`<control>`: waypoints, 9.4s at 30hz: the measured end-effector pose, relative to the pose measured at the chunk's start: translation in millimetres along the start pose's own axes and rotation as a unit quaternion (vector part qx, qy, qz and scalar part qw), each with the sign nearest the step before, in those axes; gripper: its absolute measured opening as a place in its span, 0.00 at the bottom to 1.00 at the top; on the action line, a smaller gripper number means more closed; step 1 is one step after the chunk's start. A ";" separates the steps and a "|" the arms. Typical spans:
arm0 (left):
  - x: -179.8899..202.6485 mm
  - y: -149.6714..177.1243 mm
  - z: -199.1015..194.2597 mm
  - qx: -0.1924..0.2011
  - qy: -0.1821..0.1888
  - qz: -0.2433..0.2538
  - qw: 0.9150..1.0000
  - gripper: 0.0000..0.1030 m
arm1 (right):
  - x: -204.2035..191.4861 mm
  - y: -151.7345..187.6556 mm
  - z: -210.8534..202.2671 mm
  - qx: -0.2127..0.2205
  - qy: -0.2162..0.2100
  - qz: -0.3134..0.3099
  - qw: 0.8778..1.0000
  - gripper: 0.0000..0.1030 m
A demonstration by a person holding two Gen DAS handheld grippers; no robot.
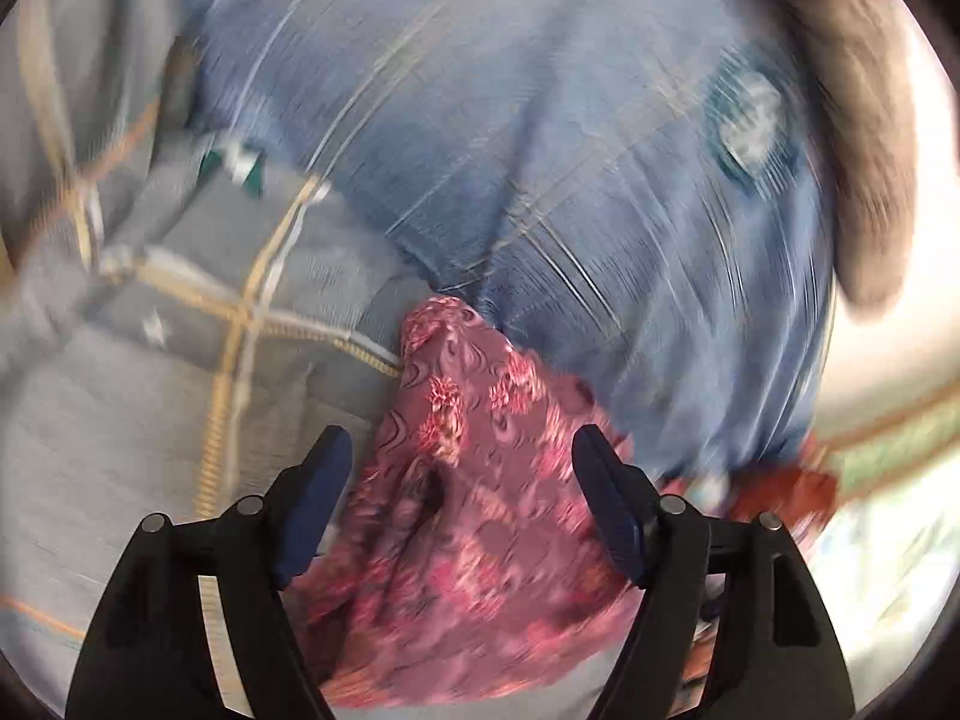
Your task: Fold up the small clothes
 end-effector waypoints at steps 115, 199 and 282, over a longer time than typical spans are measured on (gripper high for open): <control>53.8 62.4 62.5 0.007 -0.125 0.224 0.966 0.15 | -0.4 16.3 87.1 -0.101 0.205 -0.376 0.898 0.06; 41.5 -16.3 139.3 -0.017 -0.188 0.274 0.943 0.04 | 29.8 1.3 146.6 -0.113 0.213 -0.311 0.920 0.06; 20.5 131.5 -17.0 0.046 -0.212 0.052 0.975 0.54 | 31.2 63.5 -62.4 0.083 0.179 -0.237 0.951 0.61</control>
Point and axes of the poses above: each gripper's, at about its wrist camera, not at the fingertips, and z roughly the way its jaws point, x to its right, y to its underside, the point moved 6 cm from there along z, roughly the way its jaws point, and after that the axes turned 8 degrees about x, right-handed, at the moved point
